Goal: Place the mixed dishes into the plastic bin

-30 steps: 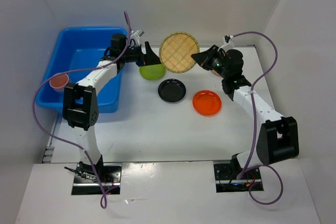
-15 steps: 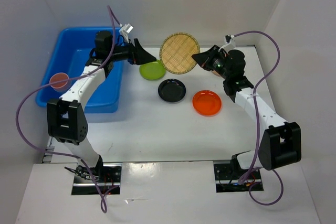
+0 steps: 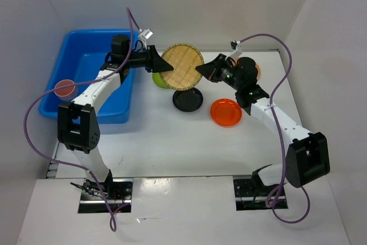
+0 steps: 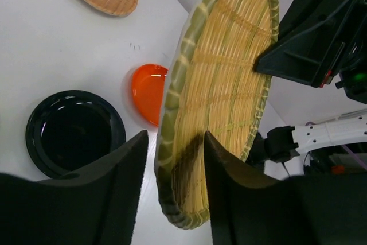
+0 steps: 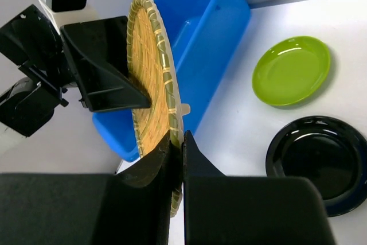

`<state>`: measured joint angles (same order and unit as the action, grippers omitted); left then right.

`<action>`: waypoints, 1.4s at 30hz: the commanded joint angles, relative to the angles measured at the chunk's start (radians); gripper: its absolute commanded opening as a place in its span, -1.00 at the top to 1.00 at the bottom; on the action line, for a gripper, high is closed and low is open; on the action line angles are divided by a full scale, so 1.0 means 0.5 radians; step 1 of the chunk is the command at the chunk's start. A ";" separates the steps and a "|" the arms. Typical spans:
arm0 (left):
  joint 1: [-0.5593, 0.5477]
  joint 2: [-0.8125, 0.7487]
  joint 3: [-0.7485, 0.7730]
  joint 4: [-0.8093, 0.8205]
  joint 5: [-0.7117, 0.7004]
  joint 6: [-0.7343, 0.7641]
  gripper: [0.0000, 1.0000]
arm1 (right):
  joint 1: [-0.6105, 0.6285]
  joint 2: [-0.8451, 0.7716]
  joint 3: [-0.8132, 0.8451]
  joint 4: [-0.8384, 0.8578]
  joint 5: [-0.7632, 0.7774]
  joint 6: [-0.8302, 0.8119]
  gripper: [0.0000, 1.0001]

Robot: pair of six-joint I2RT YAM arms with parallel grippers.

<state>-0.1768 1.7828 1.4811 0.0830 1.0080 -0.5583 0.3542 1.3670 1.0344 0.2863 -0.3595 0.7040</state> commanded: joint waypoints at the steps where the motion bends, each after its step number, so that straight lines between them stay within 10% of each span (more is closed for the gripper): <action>1: -0.011 -0.010 0.094 0.079 0.064 0.034 0.02 | 0.043 -0.016 0.119 0.105 -0.033 -0.024 1.00; 6: -0.011 -0.010 0.112 0.058 -0.046 0.012 1.00 | 0.062 0.070 0.137 0.084 -0.008 -0.024 1.00; 9: 0.013 -0.053 0.112 0.079 -0.159 -0.015 1.00 | 0.062 0.070 0.137 0.001 0.108 -0.049 0.84; 16: 0.371 -0.276 0.094 0.098 -0.698 -0.282 1.00 | 0.043 -0.110 0.067 -0.198 0.645 -0.021 -0.67; 19: 0.611 -0.295 0.094 0.079 -1.002 -0.423 1.00 | 0.025 -0.215 -0.013 -0.275 0.688 -0.049 -0.99; 26: 0.955 -0.173 -0.121 0.337 -1.505 -0.896 1.00 | -0.085 -0.344 -0.323 -0.364 1.075 0.116 -0.99; 42: 0.848 0.447 -0.026 0.334 -2.240 -1.227 1.00 | -0.199 -0.372 -0.510 -0.327 1.195 0.239 -0.99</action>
<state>0.2520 1.9820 1.3891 0.1875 -0.0326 -1.1133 0.2607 1.1767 0.7929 0.0841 0.2012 0.8146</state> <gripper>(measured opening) 0.077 0.993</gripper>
